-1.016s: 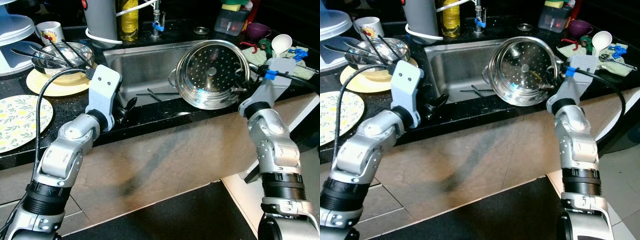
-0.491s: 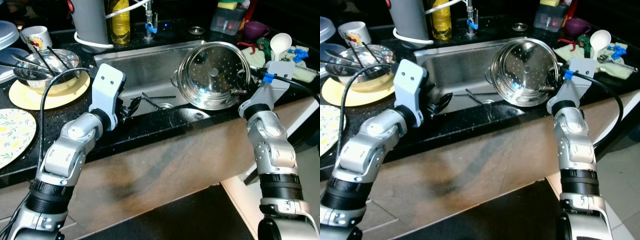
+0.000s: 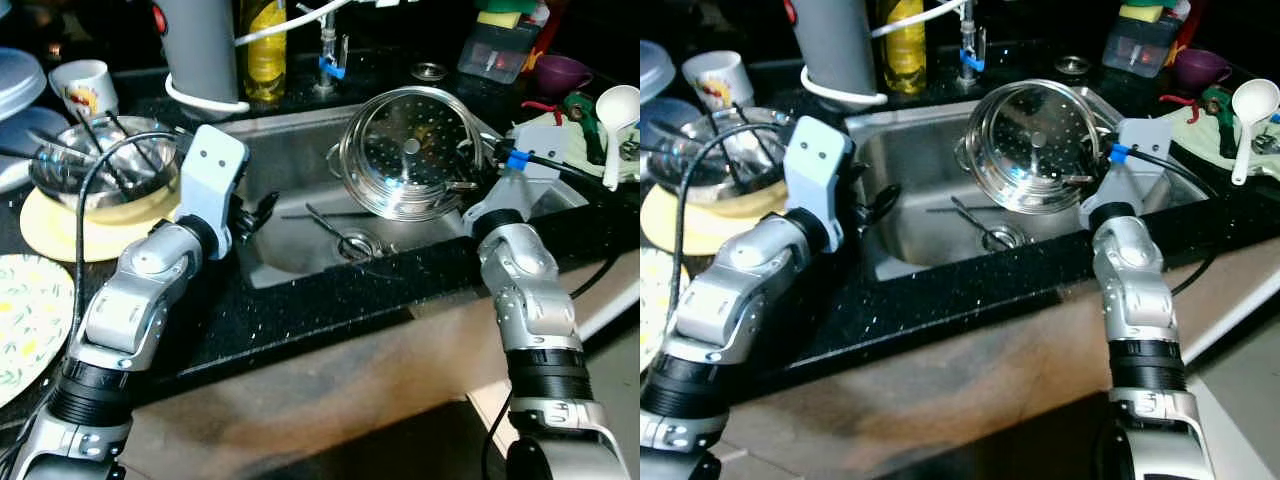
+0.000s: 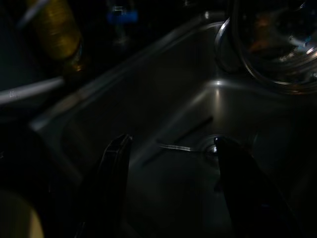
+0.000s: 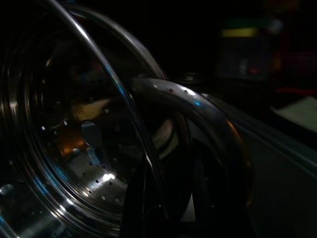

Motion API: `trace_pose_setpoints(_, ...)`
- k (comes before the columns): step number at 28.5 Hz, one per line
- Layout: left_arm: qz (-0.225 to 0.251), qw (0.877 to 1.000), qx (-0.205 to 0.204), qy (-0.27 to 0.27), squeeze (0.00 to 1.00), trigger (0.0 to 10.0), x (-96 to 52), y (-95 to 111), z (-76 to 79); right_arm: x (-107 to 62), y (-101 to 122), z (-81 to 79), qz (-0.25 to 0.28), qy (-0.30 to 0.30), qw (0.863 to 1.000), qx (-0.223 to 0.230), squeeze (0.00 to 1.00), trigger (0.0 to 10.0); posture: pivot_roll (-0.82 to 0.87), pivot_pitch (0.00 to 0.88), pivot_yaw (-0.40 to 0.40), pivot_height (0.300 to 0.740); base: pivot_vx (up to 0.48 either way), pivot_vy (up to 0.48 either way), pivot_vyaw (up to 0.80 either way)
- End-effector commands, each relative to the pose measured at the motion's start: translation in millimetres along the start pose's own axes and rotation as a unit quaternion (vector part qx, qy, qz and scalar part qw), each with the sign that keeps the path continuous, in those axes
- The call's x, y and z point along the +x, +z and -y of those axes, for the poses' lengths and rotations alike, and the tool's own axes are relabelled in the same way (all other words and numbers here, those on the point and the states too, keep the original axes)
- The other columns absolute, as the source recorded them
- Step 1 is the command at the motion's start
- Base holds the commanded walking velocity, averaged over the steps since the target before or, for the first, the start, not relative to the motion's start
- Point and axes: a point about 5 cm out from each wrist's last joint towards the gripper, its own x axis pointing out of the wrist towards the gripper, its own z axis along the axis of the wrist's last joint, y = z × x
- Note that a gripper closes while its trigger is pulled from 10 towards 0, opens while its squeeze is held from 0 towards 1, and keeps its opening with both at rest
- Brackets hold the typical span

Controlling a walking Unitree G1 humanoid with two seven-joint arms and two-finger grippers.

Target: Kitchen organization

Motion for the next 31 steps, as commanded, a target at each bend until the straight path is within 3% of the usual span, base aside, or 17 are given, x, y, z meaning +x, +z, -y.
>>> trace_pose_setpoints(1,-0.009,1.0,0.004,-0.009,0.0,10.0,-1.2,-3,4.0,0.3,8,0.8,0.022,-0.002,1.0,0.0,0.0,10.0,-0.07,0.162,-0.028,0.74,0.0,0.0,0.0)
trace_pose_setpoints(20,-0.026,1.0,-0.012,-0.013,0.0,10.0,0.4,-7,7.9,-0.5,4,3.8,0.011,-0.003,1.0,-0.005,0.0,10.0,-0.07,0.178,-0.026,0.74,0.0,0.0,0.0)
trace_pose_setpoints(31,-0.046,0.999,-0.009,0.007,0.0,10.0,-0.1,-14,3.6,-2.3,-11,-5.0,-0.039,0.028,0.999,-0.012,0.0,10.0,-0.07,0.179,-0.029,0.74,0.0,0.0,0.0)
